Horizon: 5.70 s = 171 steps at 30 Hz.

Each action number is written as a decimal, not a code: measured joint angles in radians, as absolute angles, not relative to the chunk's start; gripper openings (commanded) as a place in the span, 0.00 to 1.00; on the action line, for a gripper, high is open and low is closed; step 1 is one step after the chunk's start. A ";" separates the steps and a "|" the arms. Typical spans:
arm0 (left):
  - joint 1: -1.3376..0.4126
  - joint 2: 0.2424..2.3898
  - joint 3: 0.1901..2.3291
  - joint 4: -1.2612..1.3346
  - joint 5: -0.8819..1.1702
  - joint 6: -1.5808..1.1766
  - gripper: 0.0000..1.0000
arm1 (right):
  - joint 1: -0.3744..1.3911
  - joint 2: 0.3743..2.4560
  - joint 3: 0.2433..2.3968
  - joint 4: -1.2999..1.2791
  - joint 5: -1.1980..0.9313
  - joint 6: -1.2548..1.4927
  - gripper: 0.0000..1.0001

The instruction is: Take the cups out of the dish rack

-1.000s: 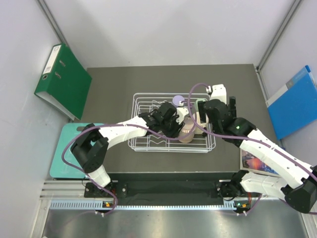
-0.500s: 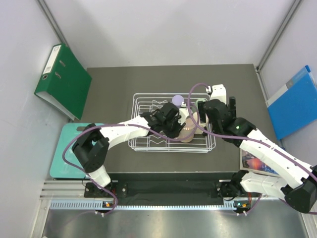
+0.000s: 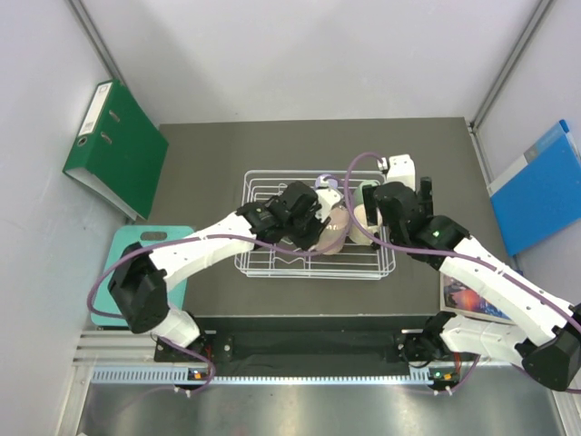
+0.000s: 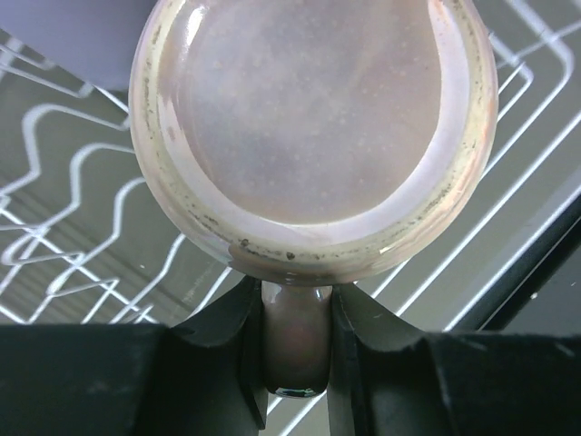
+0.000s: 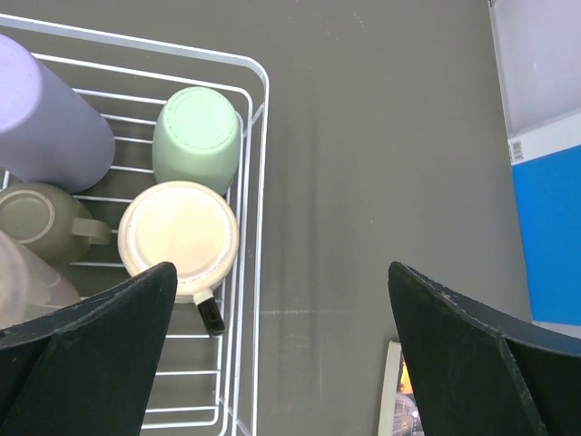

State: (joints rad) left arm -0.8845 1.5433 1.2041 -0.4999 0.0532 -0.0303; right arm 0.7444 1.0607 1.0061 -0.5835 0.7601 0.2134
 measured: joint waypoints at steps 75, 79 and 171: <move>-0.553 1.392 0.828 0.703 0.721 -1.303 0.09 | 0.495 1.220 0.992 0.336 -0.519 0.925 0.00; -0.561 1.392 0.858 0.650 0.713 -1.265 0.42 | 0.496 1.192 1.011 0.271 -0.500 0.885 0.00; -0.505 1.314 1.118 -0.547 -0.077 -0.656 0.99 | 0.048 1.510 1.282 -0.637 0.217 0.566 0.51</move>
State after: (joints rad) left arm -0.5053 1.3140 1.1183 -0.5468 -0.0772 -0.6559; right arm 0.0479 1.5101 1.2819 -0.6369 0.2169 0.5655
